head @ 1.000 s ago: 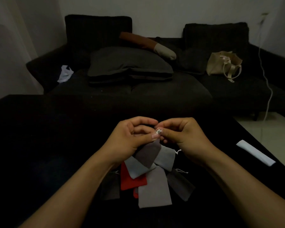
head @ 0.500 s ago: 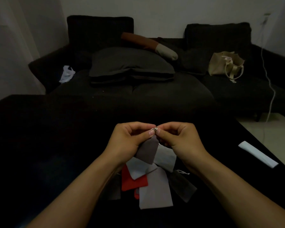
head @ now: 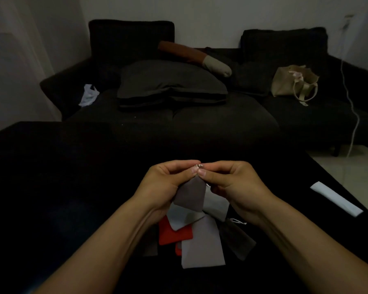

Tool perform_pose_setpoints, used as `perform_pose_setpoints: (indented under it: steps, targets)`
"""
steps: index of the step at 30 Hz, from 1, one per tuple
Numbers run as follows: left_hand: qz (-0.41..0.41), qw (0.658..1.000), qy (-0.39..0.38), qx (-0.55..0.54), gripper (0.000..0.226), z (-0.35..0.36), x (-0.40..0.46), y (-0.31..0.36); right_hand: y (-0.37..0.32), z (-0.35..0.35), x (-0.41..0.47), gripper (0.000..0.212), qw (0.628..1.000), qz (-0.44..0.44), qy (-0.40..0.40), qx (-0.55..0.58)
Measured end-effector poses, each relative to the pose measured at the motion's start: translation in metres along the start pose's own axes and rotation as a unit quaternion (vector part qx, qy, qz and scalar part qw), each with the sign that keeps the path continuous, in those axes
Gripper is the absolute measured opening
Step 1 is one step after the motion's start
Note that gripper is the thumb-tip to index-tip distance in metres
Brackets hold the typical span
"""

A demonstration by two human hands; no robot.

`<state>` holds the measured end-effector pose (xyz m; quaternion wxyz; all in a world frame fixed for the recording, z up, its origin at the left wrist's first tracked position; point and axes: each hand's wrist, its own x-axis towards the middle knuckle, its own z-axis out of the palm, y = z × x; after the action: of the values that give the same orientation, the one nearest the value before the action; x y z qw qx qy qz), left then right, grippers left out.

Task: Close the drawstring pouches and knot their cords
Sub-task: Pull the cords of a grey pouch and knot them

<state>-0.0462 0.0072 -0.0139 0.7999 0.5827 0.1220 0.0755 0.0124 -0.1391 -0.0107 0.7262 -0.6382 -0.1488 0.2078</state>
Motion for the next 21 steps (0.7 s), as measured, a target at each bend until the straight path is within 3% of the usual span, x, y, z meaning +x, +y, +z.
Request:
perform_pose_setpoints:
  steps: [10, 21]
  targets:
    - [0.008, 0.999, -0.021, 0.049, 0.014, -0.003, 0.000, 0.003, -0.002, -0.004, 0.002, 0.017, 0.994, 0.094, -0.040, 0.026]
    - [0.092, 0.982, -0.017, 0.164, 0.014, -0.011, 0.005, 0.001, 0.001, 0.005, -0.003, 0.026, 0.989, -0.019, -0.032, -0.146]
